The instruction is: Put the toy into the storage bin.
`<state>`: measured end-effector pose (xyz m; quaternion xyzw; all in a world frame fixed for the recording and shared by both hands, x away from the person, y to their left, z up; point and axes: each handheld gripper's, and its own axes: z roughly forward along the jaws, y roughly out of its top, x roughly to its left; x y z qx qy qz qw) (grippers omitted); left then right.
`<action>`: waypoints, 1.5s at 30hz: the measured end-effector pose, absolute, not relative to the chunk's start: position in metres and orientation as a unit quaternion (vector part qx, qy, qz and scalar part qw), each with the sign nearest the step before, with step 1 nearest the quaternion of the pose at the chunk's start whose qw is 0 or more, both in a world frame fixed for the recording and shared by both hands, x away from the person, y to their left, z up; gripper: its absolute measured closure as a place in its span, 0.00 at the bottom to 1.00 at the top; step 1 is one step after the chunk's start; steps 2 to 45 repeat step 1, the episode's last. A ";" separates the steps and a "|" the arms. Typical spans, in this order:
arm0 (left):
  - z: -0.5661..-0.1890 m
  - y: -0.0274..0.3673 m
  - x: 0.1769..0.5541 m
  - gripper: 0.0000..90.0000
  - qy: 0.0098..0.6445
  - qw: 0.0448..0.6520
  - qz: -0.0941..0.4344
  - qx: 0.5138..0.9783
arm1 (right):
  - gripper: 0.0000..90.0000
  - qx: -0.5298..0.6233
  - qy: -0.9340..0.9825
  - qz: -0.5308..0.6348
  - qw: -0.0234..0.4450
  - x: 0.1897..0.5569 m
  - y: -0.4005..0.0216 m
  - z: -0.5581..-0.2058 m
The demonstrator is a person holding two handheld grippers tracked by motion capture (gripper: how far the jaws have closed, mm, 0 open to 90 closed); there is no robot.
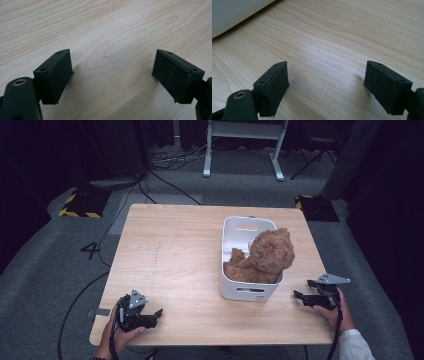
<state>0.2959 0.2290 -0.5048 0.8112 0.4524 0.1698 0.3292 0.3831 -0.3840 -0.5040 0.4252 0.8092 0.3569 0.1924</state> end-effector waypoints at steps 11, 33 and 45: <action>-0.505 0.229 0.296 0.18 0.453 0.329 0.169 0.811 | 0.21 0.425 0.809 0.357 0.192 0.383 -0.384 -0.504; -0.505 0.229 0.296 0.18 0.453 0.329 0.169 0.811 | 0.21 0.425 0.809 0.357 0.192 0.383 -0.384 -0.504; -0.505 0.229 0.296 0.18 0.453 0.329 0.169 0.811 | 0.21 0.425 0.809 0.357 0.192 0.383 -0.384 -0.504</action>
